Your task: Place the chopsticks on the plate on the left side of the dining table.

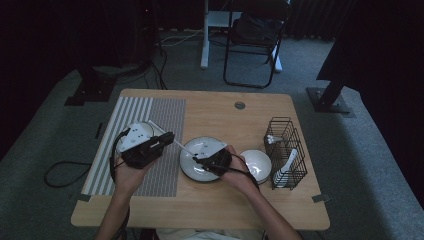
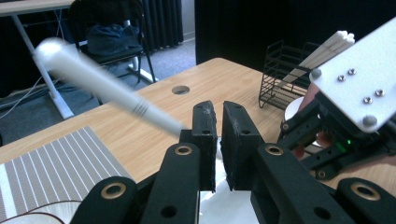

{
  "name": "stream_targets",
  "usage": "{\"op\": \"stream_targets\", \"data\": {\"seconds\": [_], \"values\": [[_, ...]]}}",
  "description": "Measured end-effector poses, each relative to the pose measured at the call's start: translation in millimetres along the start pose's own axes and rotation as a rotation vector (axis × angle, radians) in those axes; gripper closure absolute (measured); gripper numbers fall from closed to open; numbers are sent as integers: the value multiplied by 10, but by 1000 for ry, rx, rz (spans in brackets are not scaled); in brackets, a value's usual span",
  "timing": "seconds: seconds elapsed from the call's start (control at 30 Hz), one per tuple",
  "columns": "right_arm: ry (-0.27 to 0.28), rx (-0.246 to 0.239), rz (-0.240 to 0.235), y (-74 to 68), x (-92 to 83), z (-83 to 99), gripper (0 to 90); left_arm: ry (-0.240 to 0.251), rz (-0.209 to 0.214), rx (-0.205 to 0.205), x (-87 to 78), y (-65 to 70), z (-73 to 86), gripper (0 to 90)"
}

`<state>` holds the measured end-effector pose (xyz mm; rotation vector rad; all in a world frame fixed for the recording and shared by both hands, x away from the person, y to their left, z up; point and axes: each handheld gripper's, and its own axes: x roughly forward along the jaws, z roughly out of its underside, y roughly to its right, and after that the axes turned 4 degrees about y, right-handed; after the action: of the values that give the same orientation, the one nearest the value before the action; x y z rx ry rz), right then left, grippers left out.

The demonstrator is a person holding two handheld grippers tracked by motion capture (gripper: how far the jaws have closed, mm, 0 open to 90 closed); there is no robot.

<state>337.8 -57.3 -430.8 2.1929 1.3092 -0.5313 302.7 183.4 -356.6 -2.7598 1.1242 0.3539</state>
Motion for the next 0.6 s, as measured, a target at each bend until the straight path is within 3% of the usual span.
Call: {"op": "stream_targets", "data": {"seconds": [0.3, 0.6], "values": [[4, -9, -2, -17, -5, -30, 867, -22, -36, 20, 28, -4, 24, 847], [34, -18, -12, -34, -79, -63, 868, -74, -90, 22, 129, -104, 183, 842]]}}
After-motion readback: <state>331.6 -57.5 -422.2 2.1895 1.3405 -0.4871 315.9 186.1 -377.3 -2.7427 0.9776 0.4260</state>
